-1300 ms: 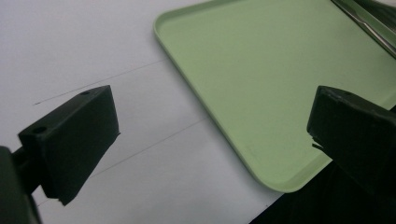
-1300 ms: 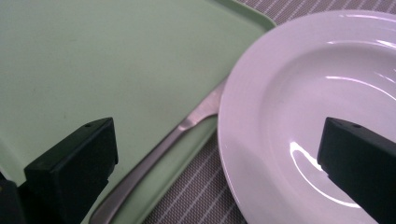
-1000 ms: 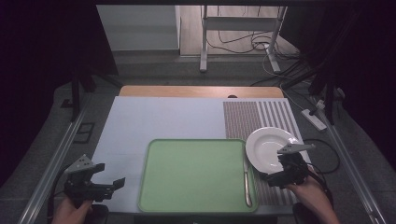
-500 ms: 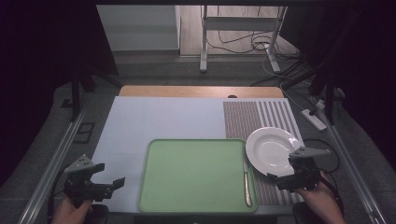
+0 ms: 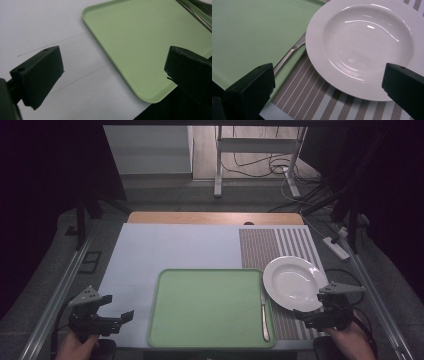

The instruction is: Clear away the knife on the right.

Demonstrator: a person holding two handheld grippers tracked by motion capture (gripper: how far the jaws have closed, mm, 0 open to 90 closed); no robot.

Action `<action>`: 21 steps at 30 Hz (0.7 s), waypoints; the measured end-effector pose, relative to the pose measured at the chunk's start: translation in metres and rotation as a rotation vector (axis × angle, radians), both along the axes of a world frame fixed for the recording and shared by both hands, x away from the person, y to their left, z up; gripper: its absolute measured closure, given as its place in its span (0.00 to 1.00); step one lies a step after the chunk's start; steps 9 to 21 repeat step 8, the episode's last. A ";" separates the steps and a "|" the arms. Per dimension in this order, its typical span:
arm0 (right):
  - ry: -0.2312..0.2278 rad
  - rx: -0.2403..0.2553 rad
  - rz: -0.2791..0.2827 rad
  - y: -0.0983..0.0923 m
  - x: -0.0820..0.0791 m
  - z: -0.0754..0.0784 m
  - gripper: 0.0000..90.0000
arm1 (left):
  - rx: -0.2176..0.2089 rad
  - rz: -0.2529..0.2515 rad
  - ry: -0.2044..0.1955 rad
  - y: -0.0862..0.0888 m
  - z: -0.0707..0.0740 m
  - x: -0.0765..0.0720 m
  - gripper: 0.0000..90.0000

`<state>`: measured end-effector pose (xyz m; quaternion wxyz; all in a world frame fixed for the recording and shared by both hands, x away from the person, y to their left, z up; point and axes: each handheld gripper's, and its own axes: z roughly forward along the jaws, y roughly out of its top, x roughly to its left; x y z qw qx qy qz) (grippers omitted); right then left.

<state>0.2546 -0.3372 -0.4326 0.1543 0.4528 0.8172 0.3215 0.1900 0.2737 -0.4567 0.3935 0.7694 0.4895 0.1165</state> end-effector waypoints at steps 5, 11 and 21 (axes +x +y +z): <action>0.006 -0.015 -0.003 -0.001 -0.006 0.001 0.00 | -0.002 0.000 0.001 0.001 0.000 0.000 0.02; 0.006 -0.010 -0.009 -0.002 -0.007 0.000 0.00 | -0.002 -0.001 -0.002 0.000 0.000 0.000 0.02; 0.006 -0.010 -0.009 -0.002 -0.007 0.000 0.00 | -0.002 -0.001 -0.002 0.000 0.000 0.000 0.02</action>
